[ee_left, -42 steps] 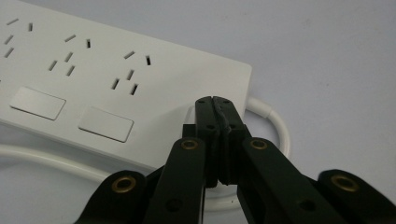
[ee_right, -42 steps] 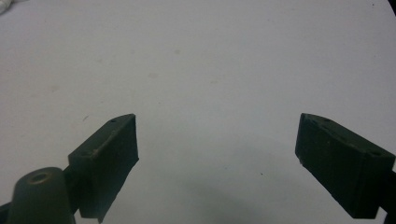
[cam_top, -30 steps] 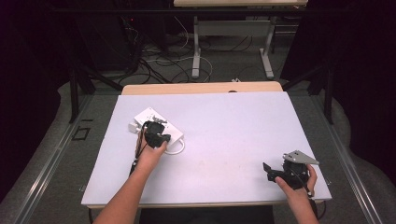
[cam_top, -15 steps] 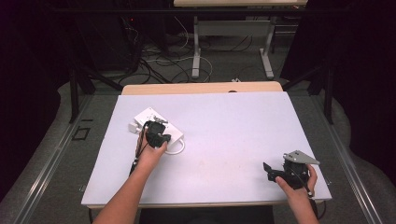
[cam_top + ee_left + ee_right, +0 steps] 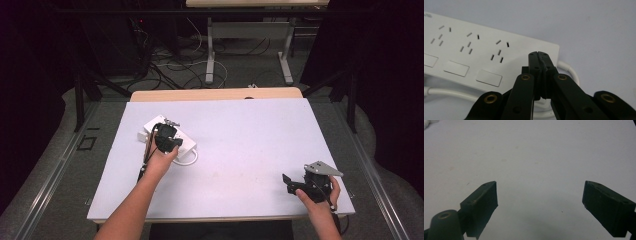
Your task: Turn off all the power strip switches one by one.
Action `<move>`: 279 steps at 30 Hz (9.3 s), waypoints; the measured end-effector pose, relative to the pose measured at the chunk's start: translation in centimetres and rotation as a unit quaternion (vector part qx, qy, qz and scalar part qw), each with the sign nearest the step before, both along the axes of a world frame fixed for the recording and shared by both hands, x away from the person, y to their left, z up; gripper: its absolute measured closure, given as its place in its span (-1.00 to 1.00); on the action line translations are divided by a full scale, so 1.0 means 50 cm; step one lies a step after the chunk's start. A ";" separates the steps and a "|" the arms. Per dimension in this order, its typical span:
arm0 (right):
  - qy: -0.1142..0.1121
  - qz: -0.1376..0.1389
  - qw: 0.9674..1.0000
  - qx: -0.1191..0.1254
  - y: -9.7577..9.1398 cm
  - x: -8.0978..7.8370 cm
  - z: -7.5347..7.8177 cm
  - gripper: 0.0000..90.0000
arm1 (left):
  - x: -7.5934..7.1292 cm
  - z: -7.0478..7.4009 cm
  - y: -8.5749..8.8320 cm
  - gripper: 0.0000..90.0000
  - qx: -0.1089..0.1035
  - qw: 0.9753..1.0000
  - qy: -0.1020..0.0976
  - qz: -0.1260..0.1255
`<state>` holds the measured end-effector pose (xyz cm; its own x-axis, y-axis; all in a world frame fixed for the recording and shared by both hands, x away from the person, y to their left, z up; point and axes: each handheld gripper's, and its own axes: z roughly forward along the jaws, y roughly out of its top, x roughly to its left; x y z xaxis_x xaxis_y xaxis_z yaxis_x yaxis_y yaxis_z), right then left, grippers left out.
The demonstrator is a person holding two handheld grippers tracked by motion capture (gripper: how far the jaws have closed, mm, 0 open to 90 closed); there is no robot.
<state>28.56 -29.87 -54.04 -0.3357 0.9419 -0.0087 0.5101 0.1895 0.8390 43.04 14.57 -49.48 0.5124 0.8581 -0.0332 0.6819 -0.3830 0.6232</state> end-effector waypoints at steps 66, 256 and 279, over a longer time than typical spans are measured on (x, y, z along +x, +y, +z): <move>-0.003 0.003 1.000 0.000 0.001 0.001 -0.004 -0.73 | 0.085 -0.011 0.109 1.00 -0.013 0.996 0.052 0.078; -0.014 -0.002 1.000 -0.004 0.012 0.007 -0.008 -0.73 | 0.142 -0.040 0.156 0.96 0.033 0.998 0.051 0.034; -0.005 0.004 1.000 -0.006 0.009 0.006 -0.006 -0.73 | 0.136 -0.049 0.162 1.00 0.025 0.998 0.042 0.035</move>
<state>28.87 -29.40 -54.35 -0.3429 0.9391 -0.0239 0.5006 0.2042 0.8412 49.85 22.67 -51.94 0.4476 0.8938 -0.0298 0.7570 -0.3610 0.5446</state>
